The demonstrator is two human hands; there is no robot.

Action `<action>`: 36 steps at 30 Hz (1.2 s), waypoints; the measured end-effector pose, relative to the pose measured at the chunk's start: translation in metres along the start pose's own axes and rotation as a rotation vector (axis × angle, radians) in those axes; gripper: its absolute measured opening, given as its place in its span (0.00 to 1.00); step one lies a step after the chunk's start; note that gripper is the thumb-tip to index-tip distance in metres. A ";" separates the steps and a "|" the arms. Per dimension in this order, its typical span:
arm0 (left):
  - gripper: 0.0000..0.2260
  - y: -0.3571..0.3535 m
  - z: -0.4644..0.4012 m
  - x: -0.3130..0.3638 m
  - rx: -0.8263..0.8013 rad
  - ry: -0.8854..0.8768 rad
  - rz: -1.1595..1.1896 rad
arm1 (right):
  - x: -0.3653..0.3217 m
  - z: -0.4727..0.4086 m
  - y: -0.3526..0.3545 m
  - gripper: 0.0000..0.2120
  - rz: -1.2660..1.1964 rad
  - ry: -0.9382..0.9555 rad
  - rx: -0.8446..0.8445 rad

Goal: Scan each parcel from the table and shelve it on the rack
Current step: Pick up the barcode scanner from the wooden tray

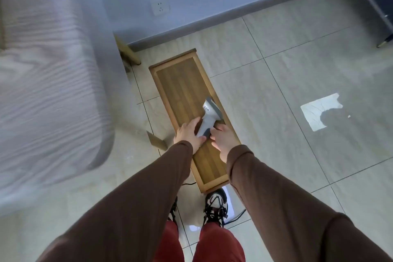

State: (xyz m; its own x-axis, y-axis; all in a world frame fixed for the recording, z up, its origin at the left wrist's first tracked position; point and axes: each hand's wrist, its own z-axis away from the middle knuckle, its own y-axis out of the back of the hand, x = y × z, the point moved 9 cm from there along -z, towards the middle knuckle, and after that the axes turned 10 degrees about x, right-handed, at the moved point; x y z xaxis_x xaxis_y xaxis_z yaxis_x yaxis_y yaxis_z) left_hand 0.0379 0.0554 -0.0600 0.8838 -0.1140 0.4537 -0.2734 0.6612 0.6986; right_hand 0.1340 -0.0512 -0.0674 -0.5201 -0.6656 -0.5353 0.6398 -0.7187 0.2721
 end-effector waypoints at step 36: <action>0.34 0.288 0.317 0.095 -0.086 -0.404 0.500 | -0.150 0.420 0.071 0.14 -0.062 0.515 -0.121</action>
State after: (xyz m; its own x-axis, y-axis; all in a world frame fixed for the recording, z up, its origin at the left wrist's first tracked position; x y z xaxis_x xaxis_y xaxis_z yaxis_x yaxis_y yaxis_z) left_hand -0.0772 -0.0002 0.3605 0.4405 -0.0356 0.8970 -0.5685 0.7622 0.3095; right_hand 0.0196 -0.0869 0.3685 -0.2334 -0.4159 -0.8789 0.6931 -0.7052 0.1497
